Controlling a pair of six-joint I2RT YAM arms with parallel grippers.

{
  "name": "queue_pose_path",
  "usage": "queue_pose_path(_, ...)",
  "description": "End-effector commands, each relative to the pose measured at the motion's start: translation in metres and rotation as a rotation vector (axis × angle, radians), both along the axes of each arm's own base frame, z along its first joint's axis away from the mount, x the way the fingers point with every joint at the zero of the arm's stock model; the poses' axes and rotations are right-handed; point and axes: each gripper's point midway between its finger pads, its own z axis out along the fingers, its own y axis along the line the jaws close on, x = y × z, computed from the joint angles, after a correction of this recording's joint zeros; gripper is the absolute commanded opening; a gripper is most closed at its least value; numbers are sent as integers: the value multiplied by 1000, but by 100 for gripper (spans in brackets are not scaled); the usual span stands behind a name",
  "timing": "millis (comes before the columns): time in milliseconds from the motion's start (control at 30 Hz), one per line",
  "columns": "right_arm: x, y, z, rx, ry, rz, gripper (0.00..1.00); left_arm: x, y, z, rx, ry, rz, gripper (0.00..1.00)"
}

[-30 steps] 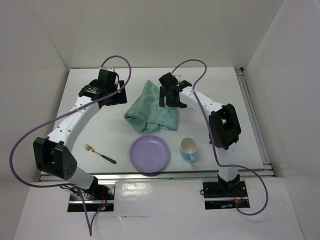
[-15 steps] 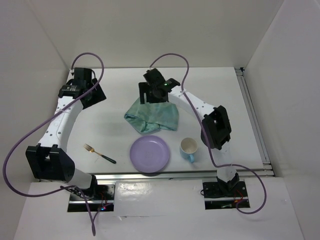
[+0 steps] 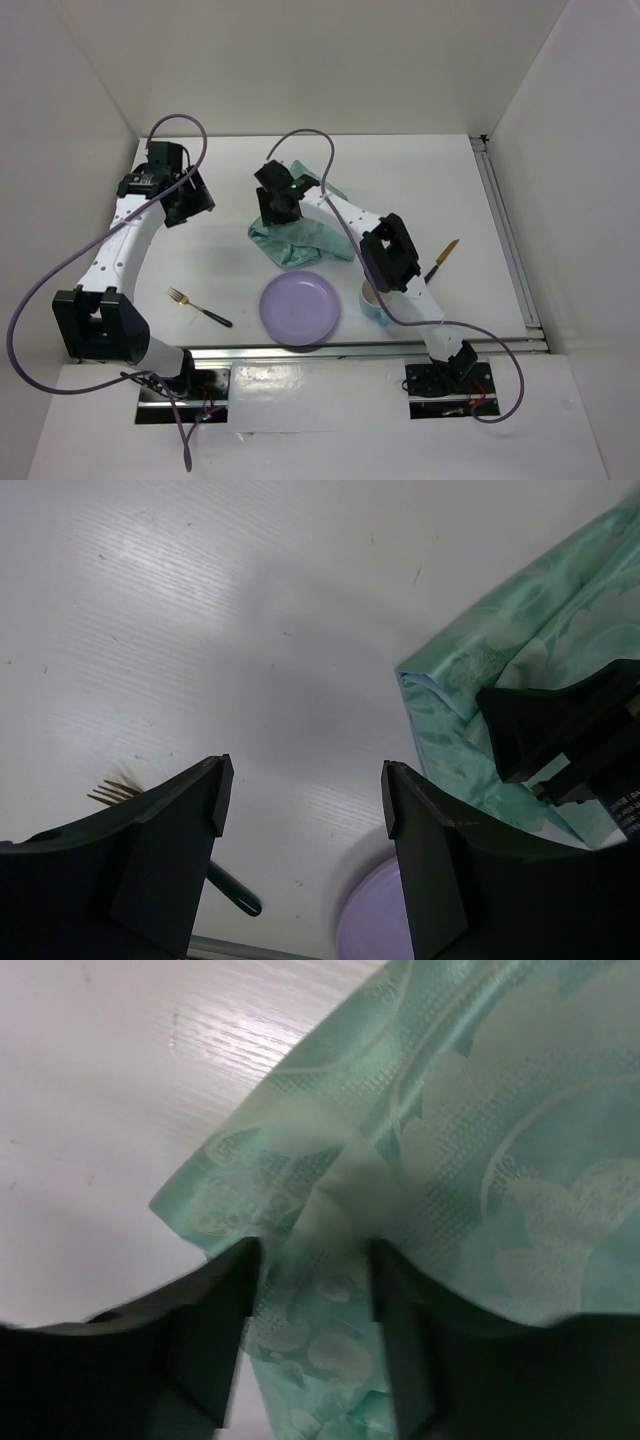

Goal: Set the dinner table for one person

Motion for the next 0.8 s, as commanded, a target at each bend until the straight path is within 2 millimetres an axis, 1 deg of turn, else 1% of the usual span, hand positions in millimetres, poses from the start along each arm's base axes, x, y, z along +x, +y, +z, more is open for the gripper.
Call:
queue_pose_path(0, 6, 2, 18, -42, -90, -98, 53, -4, -2, -4, -12, 12, -18, 79)
queue_pose_path(33, 7, -4, 17, -69, -96, -114, 48, -6, -2, -8, -12, 23, -18, 79)
queue_pose_path(67, 2, -6, 21, -80, -101, -127, 42, -6, -2, -8, -12, 23, -18, 79)
queue_pose_path(100, 7, -11, 29, -91, -131, -152, 37, -8, -3, -11, -19, 32, -23, 79)
queue_pose_path(133, 2, -10, 32, -99, -141, -151, 26, -8, -3, -11, -20, 32, -23, 79)
queue_pose_path(167, 4, -11, 42, -89, -157, -169, 22, -8, -7, -11, -37, 32, -35, 79)
queue_pose_path(200, -1, -14, 53, -91, -175, -173, 17, -8, -10, -11, -48, 33, -43, 79)
queue_pose_path(233, -2, -15, 59, -85, -179, -174, 7, -8, -15, -13, -74, 42, -62, 79)
queue_pose_path(267, -2, -15, 67, -69, -191, -176, 2, -7, -19, -16, -92, 51, -74, 79)
queue_pose_path(300, -4, -18, 82, -51, -205, -178, 0, -8, -22, -16, -106, 51, -83, 79)
queue_pose_path(333, -6, -20, 86, -49, -206, -178, 0, -7, -25, -19, -122, 62, -93, 79)
queue_pose_path(367, -6, -20, 95, -36, -216, -180, 0, -8, -35, -18, -152, 63, -125, 79)
queue_pose_path(400, -9, -26, 108, -32, -230, -189, 0, -6, -38, -20, -166, 63, -134, 79)
queue_pose_path(467, -11, -38, 115, -41, -233, -204, 0, -7, -52, -22, -192, 75, -165, 79)
queue_pose_path(500, -13, -52, 125, -40, -235, -218, 0, -10, -60, -25, -199, 86, -188, 79)
queue_pose_path(533, -13, -64, 127, -45, -227, -219, 0, -9, -66, -23, -213, 77, -197, 77)
queue_pose_path(567, -14, -72, 131, -38, -230, -216, 0, -11, -72, -26, -226, 82, -216, 77)
queue_pose_path(600, -9, -83, 137, -25, -250, -218, 0, -15, -86, -34, -262, 109, -230, 77)
queue_pose_path(633, -20, -97, 138, -21, -241, -205, 0, -17, -93, -39, -280, 124, -238, 77)
queue_pose_path(667, -21, -108, 141, -18, -244, -219, 0, -19, -101, -42, -299, 130, -248, 78)
queue_pose_path(700, -25, -117, 141, -16, -240, -213, 0, -18, -113, -45, -343, 132, -263, 78)
queue_pose_path(733, -29, -134, 143, 6, -245, -213, 0, -24, -124, -50, -362, 147, -287, 78)
queue_pose_path(767, -29, -144, 144, 11, -252, -229, 0, -22, -132, -53, -380, 152, -296, 78)
